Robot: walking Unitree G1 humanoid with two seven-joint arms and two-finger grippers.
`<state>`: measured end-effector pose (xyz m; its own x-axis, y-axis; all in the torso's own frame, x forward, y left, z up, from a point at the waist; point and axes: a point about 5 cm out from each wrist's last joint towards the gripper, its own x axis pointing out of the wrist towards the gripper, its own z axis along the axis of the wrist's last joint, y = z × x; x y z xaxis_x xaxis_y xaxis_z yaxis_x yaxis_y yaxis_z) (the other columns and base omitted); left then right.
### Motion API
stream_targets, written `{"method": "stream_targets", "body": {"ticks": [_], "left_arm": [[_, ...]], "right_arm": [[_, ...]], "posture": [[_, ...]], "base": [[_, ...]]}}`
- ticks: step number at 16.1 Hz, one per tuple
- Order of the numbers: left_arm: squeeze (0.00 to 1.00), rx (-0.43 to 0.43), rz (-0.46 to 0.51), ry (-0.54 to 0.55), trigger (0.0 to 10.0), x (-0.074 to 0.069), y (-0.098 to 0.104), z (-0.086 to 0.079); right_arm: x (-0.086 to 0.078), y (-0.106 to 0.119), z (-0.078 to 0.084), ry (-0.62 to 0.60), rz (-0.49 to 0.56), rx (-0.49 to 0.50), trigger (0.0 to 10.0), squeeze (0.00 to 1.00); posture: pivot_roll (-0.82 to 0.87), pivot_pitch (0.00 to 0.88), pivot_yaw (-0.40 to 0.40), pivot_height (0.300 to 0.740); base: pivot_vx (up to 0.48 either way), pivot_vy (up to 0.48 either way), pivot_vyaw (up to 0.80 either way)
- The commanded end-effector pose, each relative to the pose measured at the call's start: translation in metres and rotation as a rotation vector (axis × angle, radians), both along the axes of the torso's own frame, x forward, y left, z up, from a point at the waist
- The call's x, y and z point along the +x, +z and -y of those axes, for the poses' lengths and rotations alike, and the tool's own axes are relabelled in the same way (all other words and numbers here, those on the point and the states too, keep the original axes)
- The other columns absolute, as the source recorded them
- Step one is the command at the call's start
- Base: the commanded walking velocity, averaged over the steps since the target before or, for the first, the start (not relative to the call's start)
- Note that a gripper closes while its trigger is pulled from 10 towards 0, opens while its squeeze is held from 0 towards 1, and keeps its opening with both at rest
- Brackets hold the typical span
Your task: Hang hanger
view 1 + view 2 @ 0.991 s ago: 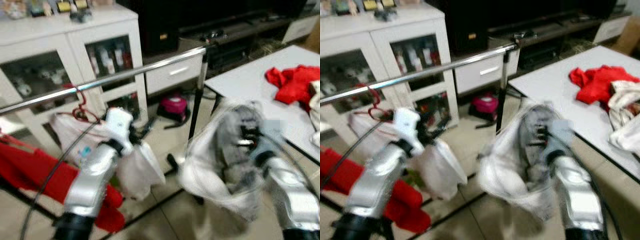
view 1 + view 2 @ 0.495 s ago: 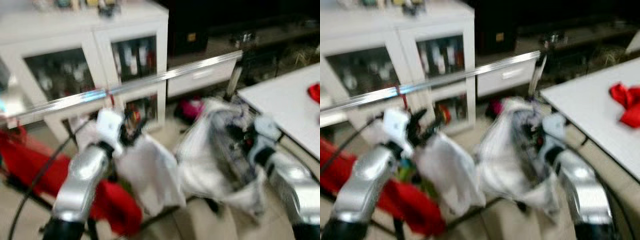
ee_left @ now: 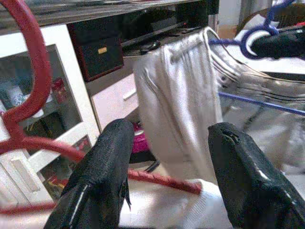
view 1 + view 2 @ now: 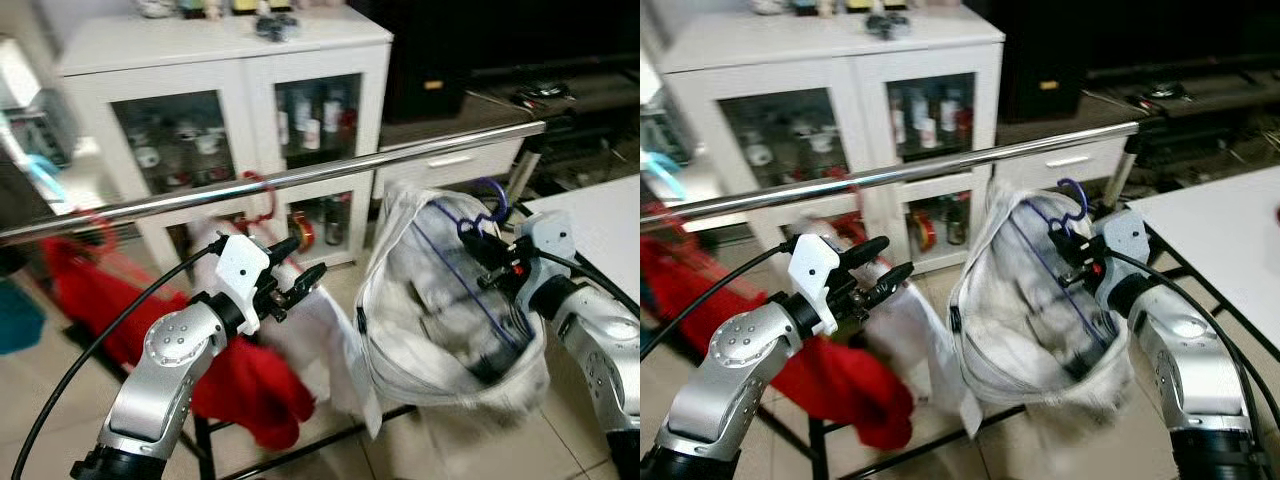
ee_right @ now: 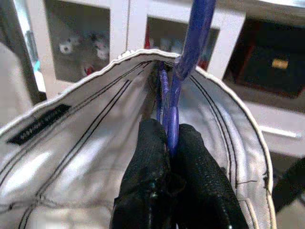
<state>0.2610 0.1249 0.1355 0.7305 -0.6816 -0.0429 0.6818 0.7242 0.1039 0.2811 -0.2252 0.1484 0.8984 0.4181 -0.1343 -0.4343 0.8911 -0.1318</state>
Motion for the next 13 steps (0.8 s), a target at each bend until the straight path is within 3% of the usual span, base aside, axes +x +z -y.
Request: {"method": "stream_targets", "body": {"ticks": [1,6,8,13], "left_arm": [[0.0,0.0,-0.001,-0.013,10.0,-0.002,0.001,0.002],[0.0,-0.016,-0.001,0.046,10.0,0.004,0.0,-0.001],[0.0,-0.028,-0.003,0.084,10.0,0.008,0.001,-0.002],[0.0,-0.031,-0.005,0.077,10.0,0.006,0.001,0.003]], "right_arm": [[0.006,0.023,0.004,0.001,0.116,0.014,10.0,0.0],[0.018,0.035,0.001,-0.014,0.15,0.033,10.0,0.0],[0.02,0.031,-0.003,-0.022,0.146,-0.008,10.0,0.0],[0.019,0.023,-0.003,-0.057,0.122,-0.016,10.0,0.0]], "posture": [[-0.14,0.0,0.028,0.74],[-0.14,0.0,0.031,0.74],[-0.14,0.0,0.032,0.74],[-0.14,0.0,0.036,0.74]], "base": [[0.0,0.0,0.0],[0.0,0.0,0.0],[0.0,-0.48,0.0],[0.0,-0.48,0.8]]}}
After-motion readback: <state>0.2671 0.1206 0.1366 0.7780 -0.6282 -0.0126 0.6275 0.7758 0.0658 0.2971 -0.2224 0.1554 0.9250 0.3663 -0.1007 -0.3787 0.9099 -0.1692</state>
